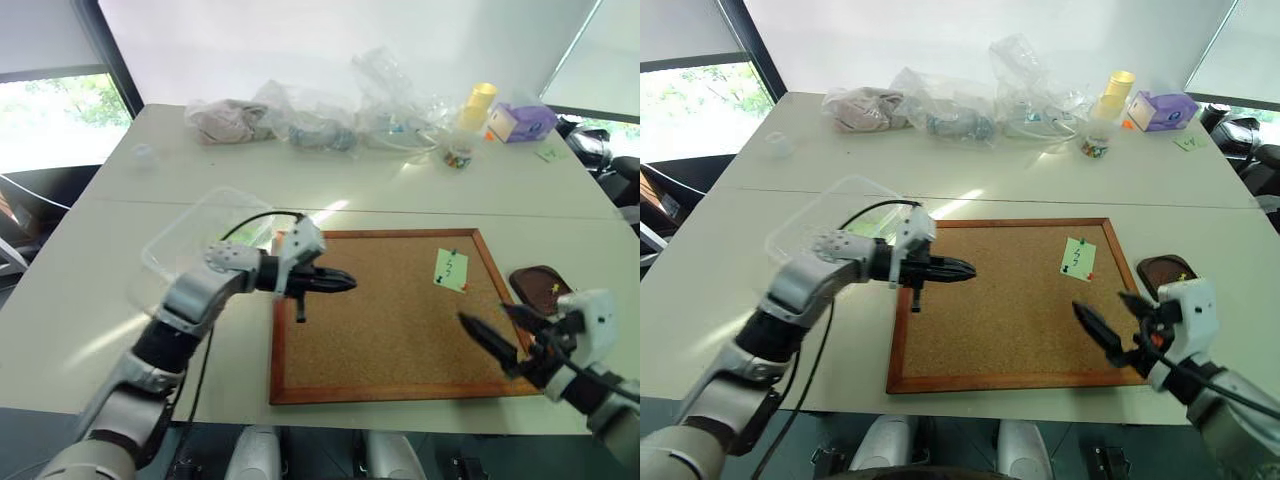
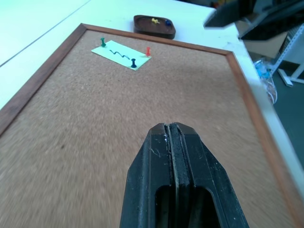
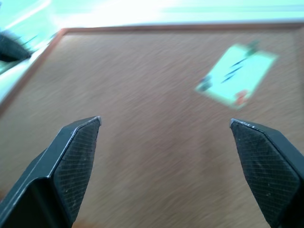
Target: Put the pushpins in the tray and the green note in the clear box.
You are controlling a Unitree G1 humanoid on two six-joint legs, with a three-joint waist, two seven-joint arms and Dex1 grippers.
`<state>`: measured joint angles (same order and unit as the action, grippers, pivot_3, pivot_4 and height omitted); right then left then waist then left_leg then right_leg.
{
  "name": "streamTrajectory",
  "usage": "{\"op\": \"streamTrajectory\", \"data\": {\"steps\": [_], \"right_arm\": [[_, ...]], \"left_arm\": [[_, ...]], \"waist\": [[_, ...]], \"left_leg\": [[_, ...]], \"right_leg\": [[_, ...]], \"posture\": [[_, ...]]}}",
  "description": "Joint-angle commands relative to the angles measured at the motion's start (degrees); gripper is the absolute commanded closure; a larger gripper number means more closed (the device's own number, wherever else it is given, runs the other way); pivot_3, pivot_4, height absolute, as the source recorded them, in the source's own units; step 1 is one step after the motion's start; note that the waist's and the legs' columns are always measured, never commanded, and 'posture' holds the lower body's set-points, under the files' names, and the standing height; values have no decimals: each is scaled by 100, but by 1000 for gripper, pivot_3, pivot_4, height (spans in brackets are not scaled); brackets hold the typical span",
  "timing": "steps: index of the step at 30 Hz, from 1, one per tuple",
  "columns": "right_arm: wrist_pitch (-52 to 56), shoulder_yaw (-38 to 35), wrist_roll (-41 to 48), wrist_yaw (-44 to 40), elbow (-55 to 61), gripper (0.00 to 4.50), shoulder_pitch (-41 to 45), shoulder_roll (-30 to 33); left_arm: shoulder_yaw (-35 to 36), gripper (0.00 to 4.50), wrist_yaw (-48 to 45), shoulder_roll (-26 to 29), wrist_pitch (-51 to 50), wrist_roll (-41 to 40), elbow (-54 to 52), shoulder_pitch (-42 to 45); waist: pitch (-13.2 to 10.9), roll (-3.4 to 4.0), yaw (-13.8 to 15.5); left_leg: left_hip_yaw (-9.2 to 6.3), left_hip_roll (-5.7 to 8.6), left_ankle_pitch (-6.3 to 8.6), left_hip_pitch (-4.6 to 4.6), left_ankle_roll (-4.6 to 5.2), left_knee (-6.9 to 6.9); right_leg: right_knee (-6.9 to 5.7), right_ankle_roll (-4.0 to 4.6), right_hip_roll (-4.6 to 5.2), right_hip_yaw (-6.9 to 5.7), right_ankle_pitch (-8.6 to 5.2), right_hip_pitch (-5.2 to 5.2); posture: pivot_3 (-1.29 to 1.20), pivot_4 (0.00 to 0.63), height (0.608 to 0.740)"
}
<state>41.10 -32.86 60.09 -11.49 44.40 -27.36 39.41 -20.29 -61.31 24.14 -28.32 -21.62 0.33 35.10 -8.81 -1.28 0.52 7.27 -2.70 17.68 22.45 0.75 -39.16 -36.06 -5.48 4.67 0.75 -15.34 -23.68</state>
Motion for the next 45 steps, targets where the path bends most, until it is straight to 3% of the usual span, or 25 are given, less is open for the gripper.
{"op": "streamTrajectory", "data": {"steps": [1,6,10,16,23,34,37,39,44,45], "right_arm": [[-77,181,-694,71,-435,0,591,322],[-197,806,-1555,-37,-1823,0,1928,437],[-406,1433,-2291,-50,-2892,0,3029,208],[-691,1796,-2906,-221,-4025,0,4015,-207],[-682,1963,-3220,-489,-4667,0,4560,-526],[-566,2011,-3421,-732,-4698,0,4584,-732],[-523,2057,-3471,-816,-4716,859,4575,-760],[-521,2043,-3500,-825,-4729,2047,4574,-796],[-459,1998,-3524,-877,-4708,4446,4576,-870],[-433,1988,-3529,-886,-4695,4446,4571,-881]], "left_arm": [[-357,4439,88,-135,775,731,437,164],[-550,4439,78,-319,1157,1199,951,195],[-635,4439,-31,-394,1242,1359,1133,65],[-715,4439,34,-349,1358,1739,1134,-28],[-684,4439,85,-399,1276,1828,980,-141],[-665,4439,162,-440,1219,1876,853,-255],[-658,4500,174,-453,1231,1889,882,-242],[-652,4500,179,-461,1241,1895,896,-230],[-648,4500,180,-465,1259,1907,902,-227],[-646,4500,181,-466,1262,1909,906,-225]], "waist": [[0,1,-21],[-1,1,-29],[-1,4,-42],[1,7,-24],[3,10,-27],[4,11,-22],[4,12,-25],[4,12,-24],[4,12,-22],[4,11,-27]], "left_leg": [[0,0,0,1,0,1],[-2,-2,-1,1,1,2],[2,-2,-1,3,1,1],[4,-2,-1,5,1,1],[7,-5,-2,4,0,0],[7,-5,-2,3,0,0],[8,-5,-2,2,0,0],[7,-5,-2,2,0,0],[7,-5,-2,2,0,0],[8,-5,-2,2,0,0]], "right_leg": [[0,-1,-1,0,0,-2],[-1,-2,-6,-2,1,-4],[-2,-7,-3,-1,4,-6],[-3,-45,-3,-2,25,-8],[-4,-54,-2,-2,30,-7],[-3,-55,-1,-2,31,-5],[-3,-56,-1,-2,31,-4],[-4,-56,-1,-2,31,-4],[-3,-56,-1,-2,32,-4],[-3,-56,-1,-2,32,-4]], "posture": [[0,150,740],[0,150,740],[0,150,740],[0,150,740],[0,150,740],[0,150,740],[0,150,740],[0,150,740],[0,150,740],[0,150,740]]}}
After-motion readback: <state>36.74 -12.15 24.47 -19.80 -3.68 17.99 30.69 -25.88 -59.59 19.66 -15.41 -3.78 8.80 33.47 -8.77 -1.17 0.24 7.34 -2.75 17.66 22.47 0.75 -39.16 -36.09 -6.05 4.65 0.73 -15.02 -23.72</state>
